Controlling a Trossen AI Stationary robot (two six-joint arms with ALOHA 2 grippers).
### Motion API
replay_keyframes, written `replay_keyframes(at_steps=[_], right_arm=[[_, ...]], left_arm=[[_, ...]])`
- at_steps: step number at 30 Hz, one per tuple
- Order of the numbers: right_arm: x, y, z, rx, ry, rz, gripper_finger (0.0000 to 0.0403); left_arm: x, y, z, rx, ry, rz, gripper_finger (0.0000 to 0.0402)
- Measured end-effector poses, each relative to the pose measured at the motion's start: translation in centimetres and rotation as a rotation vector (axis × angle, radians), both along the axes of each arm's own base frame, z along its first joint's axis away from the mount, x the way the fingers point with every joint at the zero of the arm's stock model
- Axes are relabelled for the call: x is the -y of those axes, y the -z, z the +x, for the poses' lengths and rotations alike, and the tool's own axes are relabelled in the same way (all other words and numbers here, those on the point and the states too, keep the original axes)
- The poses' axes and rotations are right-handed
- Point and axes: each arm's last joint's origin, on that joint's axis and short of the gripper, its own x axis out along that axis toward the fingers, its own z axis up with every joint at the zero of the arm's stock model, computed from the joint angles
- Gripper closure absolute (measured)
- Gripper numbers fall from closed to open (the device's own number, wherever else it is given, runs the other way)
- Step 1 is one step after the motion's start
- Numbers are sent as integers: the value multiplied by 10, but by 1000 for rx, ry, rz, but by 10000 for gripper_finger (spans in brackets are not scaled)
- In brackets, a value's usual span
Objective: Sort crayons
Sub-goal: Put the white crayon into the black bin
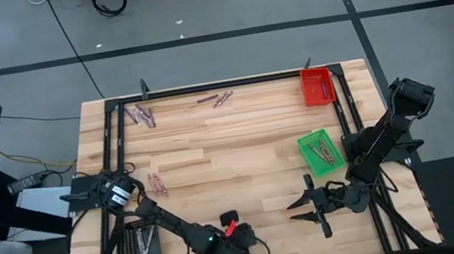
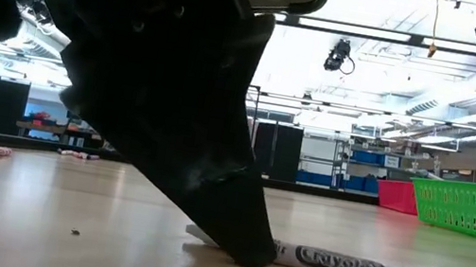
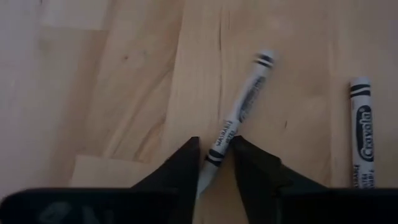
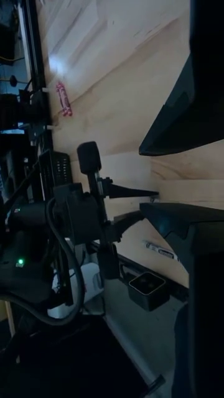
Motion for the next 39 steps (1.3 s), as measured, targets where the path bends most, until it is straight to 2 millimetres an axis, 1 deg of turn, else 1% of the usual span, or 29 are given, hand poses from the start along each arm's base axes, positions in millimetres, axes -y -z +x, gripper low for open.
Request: replay_keyframes(at_steps=[4, 7, 10, 12, 14, 17, 19, 21, 23, 27, 30, 33, 36, 39], right_arm=[[0, 0, 0, 0, 1, 0, 266], [0, 0, 0, 0, 1, 0, 266], [0, 0, 0, 0, 2, 0, 266], [0, 0, 0, 0, 2, 0, 266], [0, 0, 0, -1, 2, -1, 266], [0, 0, 0, -1, 2, -1, 266], [0, 0, 0, -3, 2, 2, 266], [0, 1, 0, -11, 4, 6, 266], [0, 2, -1, -16, 2, 9, 266], [-2, 2, -3, -18, -6, 11, 266], [-2, 2, -3, -19, -5, 18, 266], [-2, 2, -3, -20, -5, 18, 266], [-2, 2, -3, -21, -3, 27, 266], [-2, 2, -3, -21, -2, 33, 266]], left_arm=[[-1, 1, 0, -23, 35, 6, 355], [-1, 2, -1, -43, 50, -17, 376], [-1, 1, -1, -47, 50, -24, 376], [-1, -3, -2, -47, 45, -34, 370], [-2, -9, -4, -57, 33, -49, 368], [-6, -22, -15, -122, 16, -50, 367], [-8, -33, -27, -179, -8, -50, 367], [-10, -49, -41, -229, -57, -54, 367], [-13, -64, -58, -312, -129, -58, 367], [-17, -87, -97, -487, -340, -49, 366], [-16, -109, -127, -557, -517, -58, 366], [-12, -125, -154, -620, -701, -81, 366], [-5, -137, -182, -637, -885, -78, 366], [6, -137, -201, -592, -1024, -91, 366]])
